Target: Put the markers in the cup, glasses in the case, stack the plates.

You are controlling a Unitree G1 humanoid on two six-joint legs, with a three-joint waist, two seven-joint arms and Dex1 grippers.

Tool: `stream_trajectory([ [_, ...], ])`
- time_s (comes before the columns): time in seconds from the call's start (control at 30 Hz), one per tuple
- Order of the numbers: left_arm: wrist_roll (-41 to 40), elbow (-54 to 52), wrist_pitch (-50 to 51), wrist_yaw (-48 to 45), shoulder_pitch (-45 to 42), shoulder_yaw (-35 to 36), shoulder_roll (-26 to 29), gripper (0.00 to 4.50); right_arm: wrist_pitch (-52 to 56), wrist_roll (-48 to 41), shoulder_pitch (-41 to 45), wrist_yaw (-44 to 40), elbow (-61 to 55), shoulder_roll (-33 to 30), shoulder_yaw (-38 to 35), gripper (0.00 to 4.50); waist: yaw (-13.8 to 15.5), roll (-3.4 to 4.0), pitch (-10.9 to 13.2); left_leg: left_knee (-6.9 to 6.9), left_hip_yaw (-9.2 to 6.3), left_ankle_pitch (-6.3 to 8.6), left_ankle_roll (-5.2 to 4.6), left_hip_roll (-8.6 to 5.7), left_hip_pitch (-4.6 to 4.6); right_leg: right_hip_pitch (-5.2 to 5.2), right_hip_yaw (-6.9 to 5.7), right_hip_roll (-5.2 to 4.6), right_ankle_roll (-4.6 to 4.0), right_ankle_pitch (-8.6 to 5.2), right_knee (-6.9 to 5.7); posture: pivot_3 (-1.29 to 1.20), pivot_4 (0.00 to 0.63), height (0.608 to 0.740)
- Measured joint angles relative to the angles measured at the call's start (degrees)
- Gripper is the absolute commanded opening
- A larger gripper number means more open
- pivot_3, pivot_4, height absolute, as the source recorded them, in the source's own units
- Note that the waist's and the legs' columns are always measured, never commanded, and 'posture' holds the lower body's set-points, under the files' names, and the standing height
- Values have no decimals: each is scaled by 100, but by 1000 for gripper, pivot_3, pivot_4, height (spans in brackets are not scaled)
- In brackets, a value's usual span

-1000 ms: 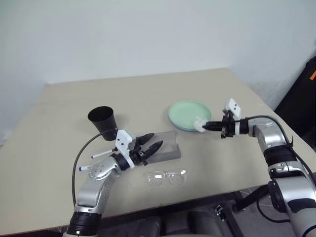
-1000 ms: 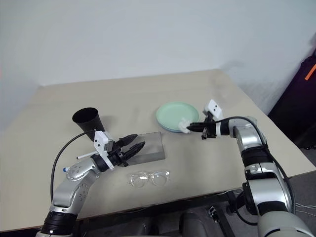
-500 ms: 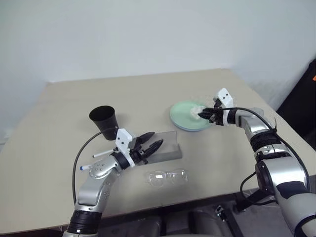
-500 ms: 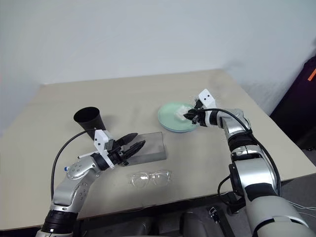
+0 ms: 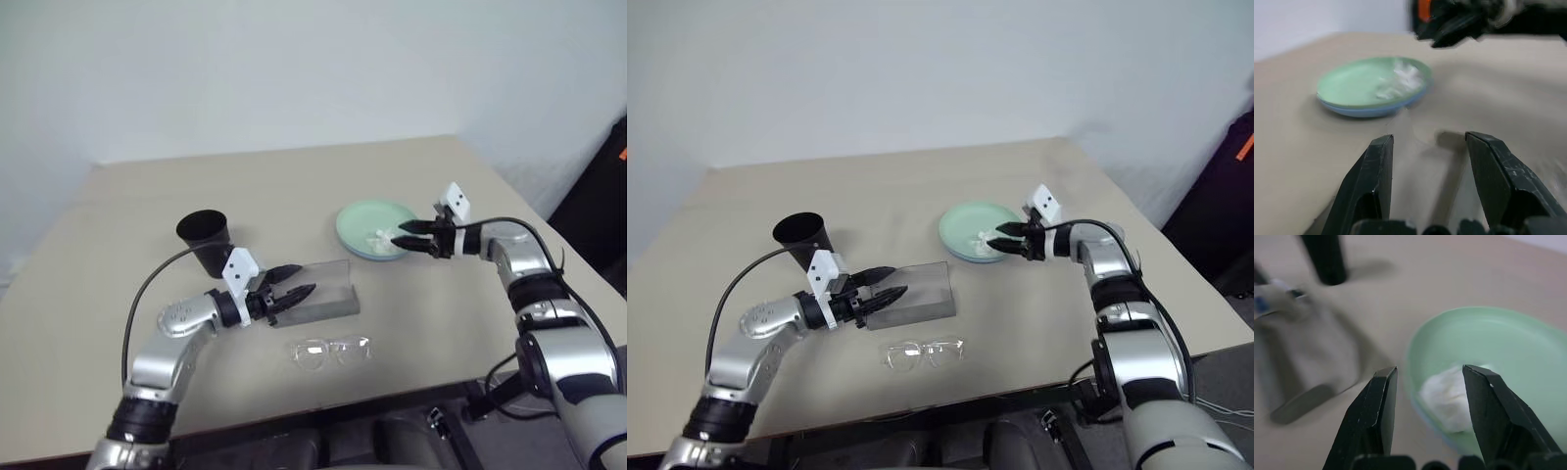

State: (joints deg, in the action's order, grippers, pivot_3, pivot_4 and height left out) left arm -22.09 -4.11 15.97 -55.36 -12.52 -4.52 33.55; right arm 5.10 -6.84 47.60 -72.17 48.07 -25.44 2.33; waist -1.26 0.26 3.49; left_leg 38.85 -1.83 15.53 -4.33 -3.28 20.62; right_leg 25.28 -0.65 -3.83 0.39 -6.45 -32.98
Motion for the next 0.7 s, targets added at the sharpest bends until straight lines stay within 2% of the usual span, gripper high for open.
stream_trajectory([
  [0.13,10,266,214,-911,-617,-307,447,2425,256,-57,-510,-198,-743,-26,90,2294,-20,3,1,1,9,0,0,0,-1,3,6,-2,1,-1,-2,0,0,740],
  [0.3,215,317,243,-1897,-951,-939,725,2425,468,-124,-627,-80,-1238,-15,104,2294,-46,3,1,-2,8,0,1,7,-3,6,6,2,1,-1,-5,0,0,740],
  [0.5,791,450,68,-2528,-1440,-1692,697,2425,939,-399,-1111,-284,-2012,-113,142,2294,16,1,1,3,7,0,-1,2,2,4,6,-2,2,-2,-3,0,0,740],
  [0.7,1252,710,-105,-2643,-1788,-2154,337,2425,1423,-712,-1619,-583,-3037,-364,274,2294,20,-2,2,7,6,1,-2,3,3,4,6,-2,6,-4,-2,0,0,740],
])
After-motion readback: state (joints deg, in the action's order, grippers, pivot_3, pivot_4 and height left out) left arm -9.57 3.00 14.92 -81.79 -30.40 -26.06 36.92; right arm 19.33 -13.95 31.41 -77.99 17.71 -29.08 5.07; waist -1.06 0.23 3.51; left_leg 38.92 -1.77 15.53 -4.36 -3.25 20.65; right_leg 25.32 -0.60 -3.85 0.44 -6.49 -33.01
